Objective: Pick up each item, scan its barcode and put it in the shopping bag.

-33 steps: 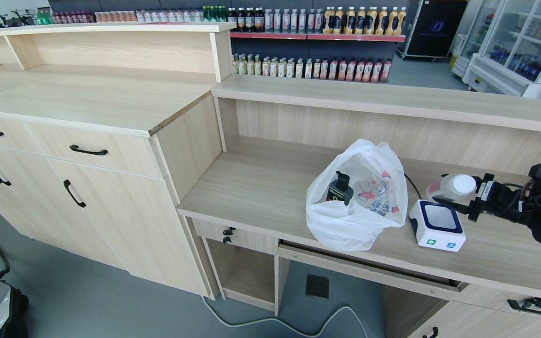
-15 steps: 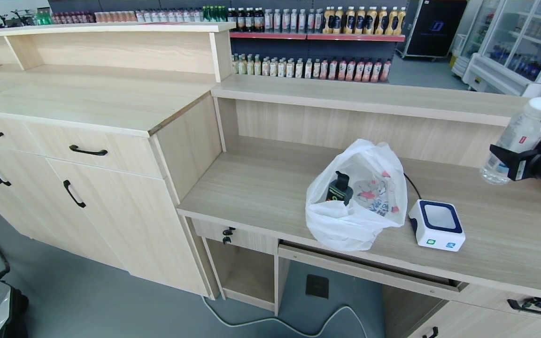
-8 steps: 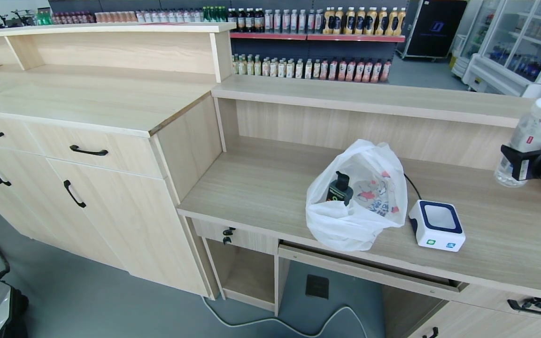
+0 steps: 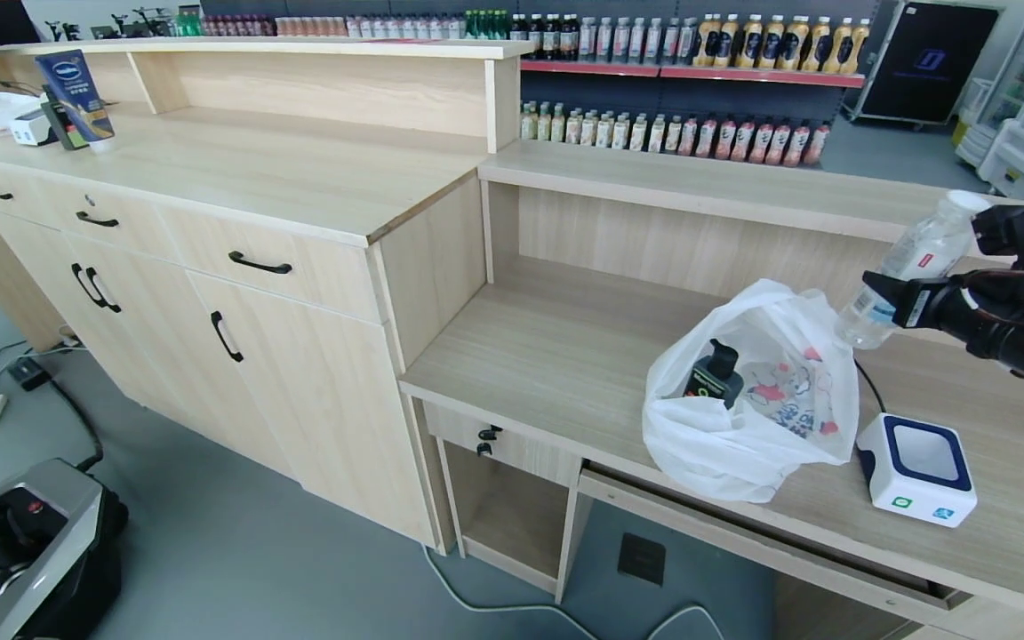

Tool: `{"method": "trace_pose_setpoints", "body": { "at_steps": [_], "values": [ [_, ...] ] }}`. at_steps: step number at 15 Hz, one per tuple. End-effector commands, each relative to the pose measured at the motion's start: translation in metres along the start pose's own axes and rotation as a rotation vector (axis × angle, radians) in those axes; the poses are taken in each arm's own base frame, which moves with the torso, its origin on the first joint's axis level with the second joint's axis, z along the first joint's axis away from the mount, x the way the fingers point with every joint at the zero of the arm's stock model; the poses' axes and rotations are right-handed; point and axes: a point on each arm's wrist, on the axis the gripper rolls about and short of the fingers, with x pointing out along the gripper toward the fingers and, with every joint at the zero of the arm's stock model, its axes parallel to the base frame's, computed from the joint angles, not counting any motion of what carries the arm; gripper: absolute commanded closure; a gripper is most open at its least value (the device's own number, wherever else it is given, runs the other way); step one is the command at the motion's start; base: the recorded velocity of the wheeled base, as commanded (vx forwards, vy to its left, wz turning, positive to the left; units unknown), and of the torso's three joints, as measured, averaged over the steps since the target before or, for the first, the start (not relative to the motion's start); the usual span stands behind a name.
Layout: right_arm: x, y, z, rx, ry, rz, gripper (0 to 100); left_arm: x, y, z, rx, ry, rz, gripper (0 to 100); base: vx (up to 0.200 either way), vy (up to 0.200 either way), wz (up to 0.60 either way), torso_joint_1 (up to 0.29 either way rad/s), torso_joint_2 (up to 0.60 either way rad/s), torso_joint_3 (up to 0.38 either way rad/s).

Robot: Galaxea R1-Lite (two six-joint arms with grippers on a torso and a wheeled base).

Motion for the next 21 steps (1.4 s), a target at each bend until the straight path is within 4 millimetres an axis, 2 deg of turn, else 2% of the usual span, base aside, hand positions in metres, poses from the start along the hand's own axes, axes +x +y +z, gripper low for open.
{"method": "trace_pose_setpoints", "body": {
  "at_steps": [1, 4, 10, 13, 16, 21],
  "values": [
    [0.025, 0.0, -0.025, 0.032, 0.043, 0.021, 100, 0.0, 0.0, 0.0, 0.0, 0.0, 0.001, 100, 0.0, 0.0, 0.0, 0.0, 0.0, 0.0],
    [0.041, -0.003, -0.054, 0.06, 0.113, 0.073, 100, 0.0, 0.0, 0.0, 0.0, 0.0, 0.001, 100, 0.0, 0.0, 0.0, 0.0, 0.0, 0.0],
    [0.07, -0.002, -0.074, 0.05, 0.108, 0.167, 100, 0.0, 0.0, 0.0, 0.0, 0.0, 0.001, 100, 0.0, 0.0, 0.0, 0.0, 0.0, 0.0],
    [0.075, -0.002, -0.085, 0.02, 0.121, 0.186, 100, 0.0, 0.0, 0.0, 0.0, 0.0, 0.001, 100, 0.0, 0.0, 0.0, 0.0, 0.0, 0.0],
    [0.089, 0.005, -0.099, -0.019, 0.119, 0.217, 100, 0.0, 0.0, 0.0, 0.0, 0.0, 0.001, 100, 0.0, 0.0, 0.0, 0.0, 0.0, 0.0],
    [0.092, 0.009, -0.115, -0.058, 0.139, 0.274, 100, 0.0, 0.0, 0.0, 0.0, 0.0, 0.001, 100, 0.0, 0.0, 0.0, 0.0, 0.0, 0.0]
  ]
}}
